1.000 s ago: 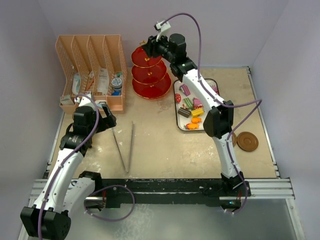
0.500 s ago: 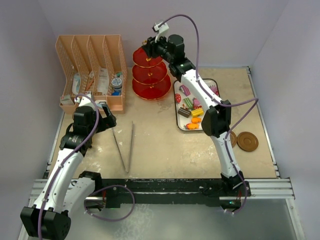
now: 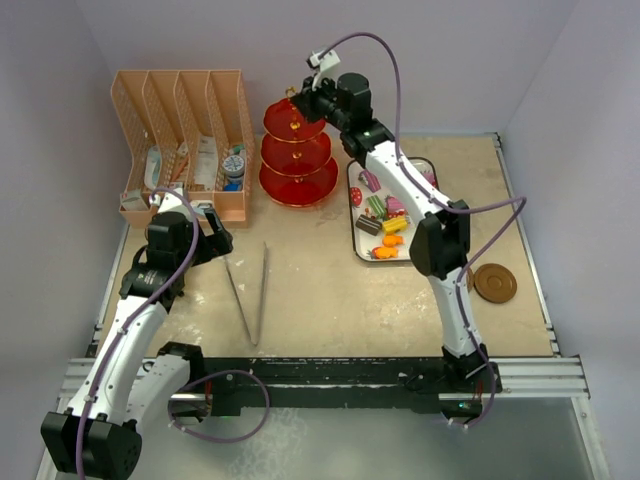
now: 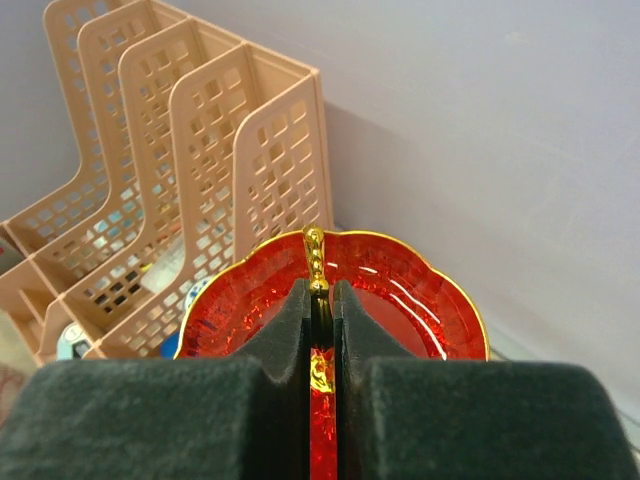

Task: Serve the afternoon tea
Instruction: Move the desert table to the center of the board.

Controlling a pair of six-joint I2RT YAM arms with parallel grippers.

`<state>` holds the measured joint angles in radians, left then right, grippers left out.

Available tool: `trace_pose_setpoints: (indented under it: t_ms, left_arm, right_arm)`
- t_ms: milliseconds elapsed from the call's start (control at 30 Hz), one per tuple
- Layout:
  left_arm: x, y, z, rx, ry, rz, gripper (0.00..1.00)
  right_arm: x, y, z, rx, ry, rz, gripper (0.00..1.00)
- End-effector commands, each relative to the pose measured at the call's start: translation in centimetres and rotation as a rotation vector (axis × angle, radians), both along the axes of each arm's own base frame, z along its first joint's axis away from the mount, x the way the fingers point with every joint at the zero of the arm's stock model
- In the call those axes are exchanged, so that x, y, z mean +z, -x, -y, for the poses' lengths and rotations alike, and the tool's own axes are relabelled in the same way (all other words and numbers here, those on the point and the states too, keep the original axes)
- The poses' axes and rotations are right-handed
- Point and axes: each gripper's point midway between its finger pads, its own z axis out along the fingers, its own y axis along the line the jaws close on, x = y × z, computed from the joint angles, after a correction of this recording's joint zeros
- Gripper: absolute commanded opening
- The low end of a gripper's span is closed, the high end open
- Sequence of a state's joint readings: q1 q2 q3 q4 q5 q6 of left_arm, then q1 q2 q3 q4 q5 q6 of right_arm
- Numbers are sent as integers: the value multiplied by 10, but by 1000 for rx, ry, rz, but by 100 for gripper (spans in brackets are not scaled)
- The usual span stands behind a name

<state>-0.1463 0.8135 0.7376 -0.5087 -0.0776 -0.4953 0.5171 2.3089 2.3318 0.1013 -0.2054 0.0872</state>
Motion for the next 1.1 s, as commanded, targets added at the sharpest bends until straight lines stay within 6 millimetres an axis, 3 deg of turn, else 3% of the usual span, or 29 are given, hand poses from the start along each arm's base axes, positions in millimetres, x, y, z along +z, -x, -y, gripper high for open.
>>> trace_pose_setpoints:
  t_ms: [0, 433, 633, 733, 800, 900, 1067]
  left_arm:
    - [12, -8, 3, -15, 4, 53, 94]
    - [10, -8, 5, -22, 10, 46, 93]
    - [10, -7, 4, -18, 11, 47, 94]
    - [12, -7, 4, -16, 11, 52, 94]
    - [13, -6, 3, -12, 12, 55, 94]
    - [15, -5, 1, -2, 8, 62, 94]
    - [18, -4, -1, 13, 5, 72, 94]
  right_arm:
    - [107, 61, 3, 70, -114, 144, 0]
    - [31, 149, 3, 29, 25, 25, 0]
    - [25, 174, 3, 48, -51, -31, 1]
    - [14, 181, -3, 77, -44, -79, 19]
    - [15, 183, -3, 76, -52, -104, 25]
    - [30, 187, 1, 72, -78, -117, 45]
    - [57, 204, 12, 83, -99, -124, 56]
